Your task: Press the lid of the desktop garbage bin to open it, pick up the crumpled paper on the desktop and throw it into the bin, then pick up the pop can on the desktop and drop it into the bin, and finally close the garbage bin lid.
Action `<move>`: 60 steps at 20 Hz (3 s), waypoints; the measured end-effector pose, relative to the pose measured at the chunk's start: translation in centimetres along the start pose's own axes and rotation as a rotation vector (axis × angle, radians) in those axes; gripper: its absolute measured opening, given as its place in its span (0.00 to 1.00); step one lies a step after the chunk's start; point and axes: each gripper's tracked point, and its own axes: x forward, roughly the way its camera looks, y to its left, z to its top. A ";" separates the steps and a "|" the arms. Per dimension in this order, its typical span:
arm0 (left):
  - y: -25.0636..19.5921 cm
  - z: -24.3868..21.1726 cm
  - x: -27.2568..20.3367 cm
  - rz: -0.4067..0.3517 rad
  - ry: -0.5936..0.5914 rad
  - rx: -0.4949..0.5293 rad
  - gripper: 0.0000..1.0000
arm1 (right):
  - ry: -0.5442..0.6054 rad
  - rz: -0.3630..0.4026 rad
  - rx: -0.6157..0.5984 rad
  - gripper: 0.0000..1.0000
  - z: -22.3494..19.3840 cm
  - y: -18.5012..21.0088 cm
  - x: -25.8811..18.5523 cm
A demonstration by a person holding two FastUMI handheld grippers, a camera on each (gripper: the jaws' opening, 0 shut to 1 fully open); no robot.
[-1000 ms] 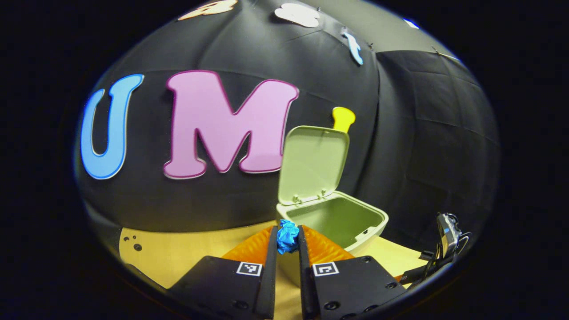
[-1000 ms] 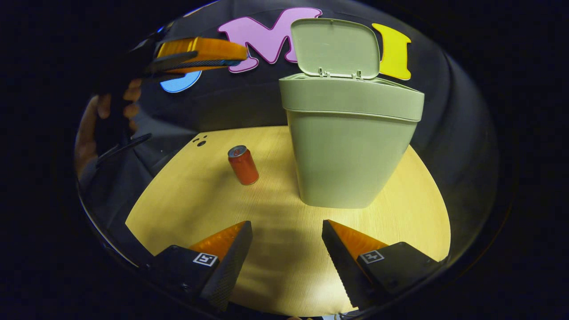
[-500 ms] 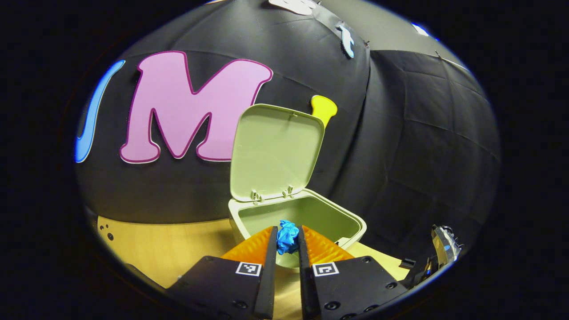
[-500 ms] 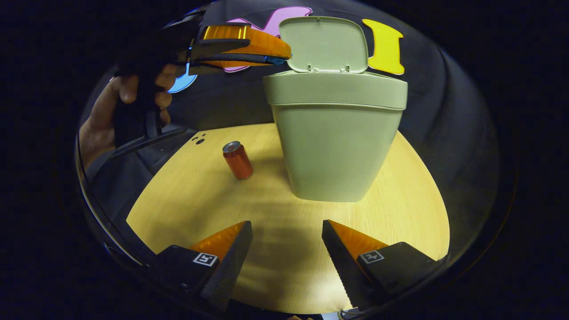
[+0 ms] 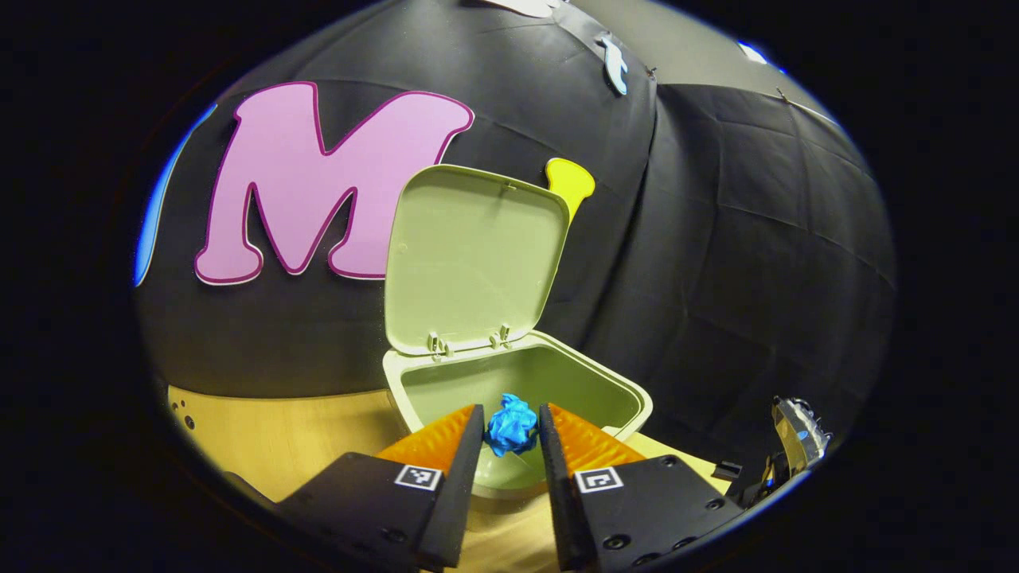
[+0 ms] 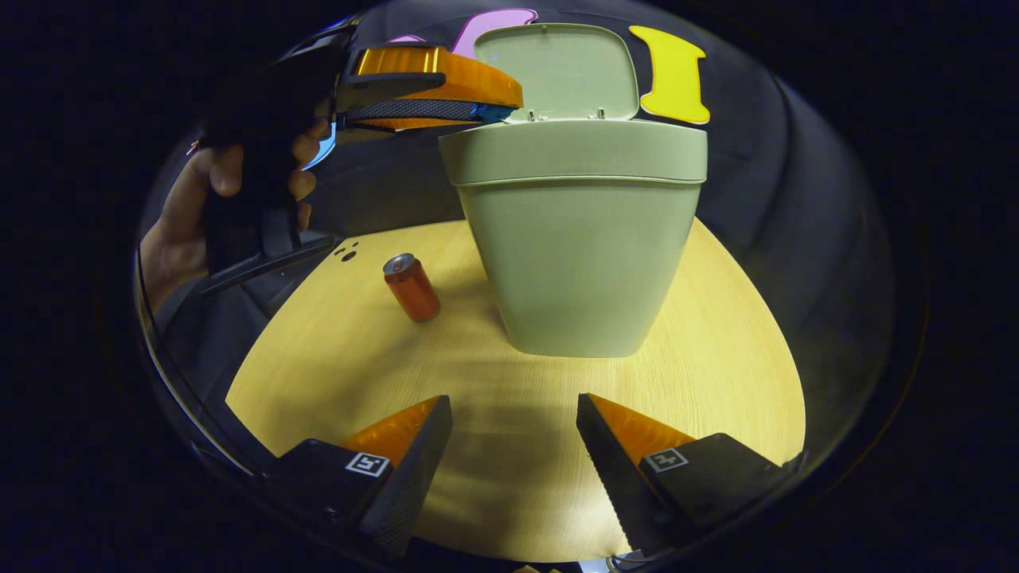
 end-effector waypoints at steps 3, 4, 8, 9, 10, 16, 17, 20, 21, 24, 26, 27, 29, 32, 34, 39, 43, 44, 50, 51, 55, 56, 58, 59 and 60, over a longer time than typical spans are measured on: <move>0.0 0.7 -0.1 0.001 -0.042 -0.008 0.76 | 0.001 -0.002 0.005 0.99 0.1 0.0 0.2; 0.2 1.0 -0.2 0.007 -0.058 -0.017 0.85 | 0.002 0.000 0.005 0.99 0.1 0.1 0.3; 3.3 1.4 -2.7 0.102 -0.093 -0.023 0.96 | 0.009 -0.006 -0.004 0.99 0.1 0.6 0.5; 4.6 1.2 -3.7 0.138 -0.099 -0.021 0.96 | 0.016 -0.005 -0.010 0.99 0.0 0.7 0.7; 5.6 1.0 -4.8 0.170 -0.102 -0.021 0.96 | 0.022 -0.001 -0.013 0.99 -0.2 1.0 0.8; 13.1 -3.1 -14.3 0.380 -0.059 -0.012 0.96 | 0.030 0.024 -0.032 0.99 -0.2 3.4 1.5; 14.0 -4.1 -16.0 0.410 -0.047 -0.008 0.96 | 0.030 0.026 -0.030 0.99 -0.1 3.8 1.7; 15.7 -6.6 -20.7 0.482 -0.013 -0.026 0.96 | 0.045 0.040 -0.030 0.99 -0.2 5.4 2.4; 16.0 -7.5 -22.2 0.503 -0.005 -0.042 0.96 | 0.045 0.051 -0.035 0.99 -0.1 6.2 2.6; 17.1 -10.1 -26.1 0.563 0.015 -0.102 0.96 | 0.037 0.073 -0.064 0.99 0.5 8.4 3.3; 17.5 -11.8 -28.2 0.590 0.034 -0.133 0.96 | 0.030 0.081 -0.091 0.99 1.0 9.7 3.9; 17.8 -12.6 -29.2 0.606 0.043 -0.141 0.96 | 0.026 0.084 -0.104 0.99 1.2 10.3 4.4; 18.5 -13.6 -31.0 0.634 0.057 -0.154 0.96 | 0.016 0.089 -0.128 0.99 1.6 11.6 5.3; 19.3 -14.4 -33.3 0.670 0.058 -0.178 0.96 | 0.008 0.090 -0.161 0.99 1.8 13.1 6.9; 19.6 -14.8 -34.5 0.691 0.062 -0.189 0.96 | 0.001 0.100 -0.165 0.99 2.4 14.3 8.0; 20.2 -16.5 -37.6 0.732 0.093 -0.214 0.96 | 0.011 0.122 -0.161 0.99 3.5 16.9 10.9; 20.7 -17.1 -39.6 0.756 0.103 -0.237 0.96 | -0.010 0.124 -0.151 0.99 5.5 18.3 13.5; 21.0 -17.3 -39.8 0.767 0.110 -0.240 0.96 | -0.013 0.124 -0.154 0.99 6.0 18.5 14.2; 22.4 -17.8 -42.2 0.836 0.125 -0.263 0.96 | -0.026 0.099 -0.142 0.99 8.3 18.7 18.4; 22.5 -17.7 -42.2 0.844 0.129 -0.262 0.96 | -0.018 0.095 -0.140 0.99 8.2 18.7 19.2; 22.6 -18.3 -43.1 0.866 0.155 -0.265 0.96 | 0.002 0.071 -0.131 0.99 8.2 18.2 22.1; 22.7 -18.4 -43.4 0.872 0.158 -0.268 0.96 | 0.006 0.068 -0.127 0.99 8.3 18.2 22.8; 22.5 -18.7 -43.5 0.877 0.162 -0.277 0.96 | 0.011 0.059 -0.135 0.99 8.3 18.1 23.9; 22.3 -18.8 -43.6 0.881 0.166 -0.280 0.96 | 0.014 0.056 -0.142 0.99 8.3 18.0 24.6; 22.3 -19.0 -43.5 0.885 0.172 -0.284 0.96 | 0.018 0.052 -0.147 0.99 8.4 18.0 25.2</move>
